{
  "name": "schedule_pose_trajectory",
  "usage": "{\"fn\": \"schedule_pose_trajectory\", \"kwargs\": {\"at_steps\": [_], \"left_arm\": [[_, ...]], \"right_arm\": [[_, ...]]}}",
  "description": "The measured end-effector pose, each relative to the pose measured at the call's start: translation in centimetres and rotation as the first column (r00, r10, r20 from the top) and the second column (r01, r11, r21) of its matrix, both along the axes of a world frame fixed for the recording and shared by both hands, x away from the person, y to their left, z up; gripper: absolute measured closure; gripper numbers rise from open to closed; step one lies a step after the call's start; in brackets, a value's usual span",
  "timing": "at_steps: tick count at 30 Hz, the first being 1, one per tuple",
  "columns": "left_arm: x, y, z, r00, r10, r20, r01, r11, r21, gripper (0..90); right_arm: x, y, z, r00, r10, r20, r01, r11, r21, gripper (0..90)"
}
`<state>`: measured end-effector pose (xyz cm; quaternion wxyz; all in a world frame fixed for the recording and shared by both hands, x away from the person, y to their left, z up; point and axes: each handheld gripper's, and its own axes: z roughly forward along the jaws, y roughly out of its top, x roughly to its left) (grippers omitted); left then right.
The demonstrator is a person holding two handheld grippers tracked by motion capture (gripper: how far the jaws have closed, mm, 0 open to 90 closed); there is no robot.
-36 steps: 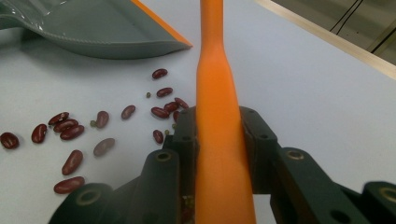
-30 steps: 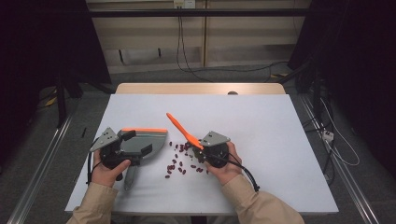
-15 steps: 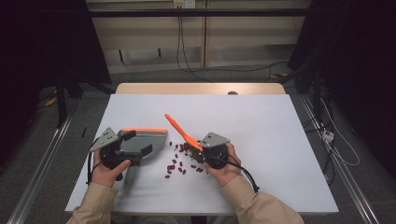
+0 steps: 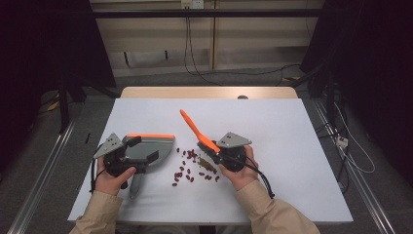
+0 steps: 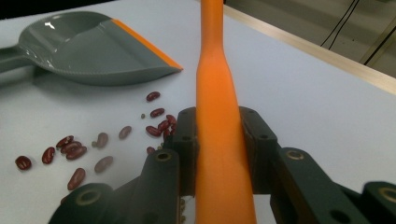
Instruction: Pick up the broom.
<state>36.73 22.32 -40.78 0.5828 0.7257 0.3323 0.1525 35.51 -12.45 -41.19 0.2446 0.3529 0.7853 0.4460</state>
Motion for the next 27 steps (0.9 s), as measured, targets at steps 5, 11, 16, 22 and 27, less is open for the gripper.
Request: {"fn": "schedule_pose_trajectory", "kwargs": {"at_steps": [5, 11, 16, 22, 27], "left_arm": [[0.0, 0.0, 0.0, 1.0, -0.001, 0.0, 0.001, 1.0, 0.003, 5.5], [-0.1, -0.1, 0.0, 1.0, 0.002, -0.003, -0.002, 1.0, -0.007, 5.5], [0.0, -0.1, -0.1, 1.0, 0.0, -0.003, 0.0, 1.0, -0.003, 5.5], [0.0, -0.1, -0.1, 1.0, -0.002, -0.002, 0.002, 1.0, 0.002, 5.5], [0.0, -0.1, -0.1, 1.0, -0.005, -0.003, 0.005, 1.0, 0.002, 5.5]], "right_arm": [[-0.2, -0.7, 0.8, 0.9996, 0.025, -0.016, -0.023, 0.996, 0.084, 71.4], [-0.3, -0.8, 0.8, 0.9971, 0.054, -0.054, -0.045, 0.988, 0.15, 71.4], [-0.6, -0.2, 0.8, 0.9927, 0.094, -0.075, -0.079, 0.98, 0.18, 71.4], [-1.1, 1.2, 0.3, 0.9802, 0.163, -0.113, -0.138, 0.97, 0.202, 71.4], [-1.6, 2.1, 0.3, 0.971, 0.206, -0.121, -0.176, 0.959, 0.221, 71.4]]}}
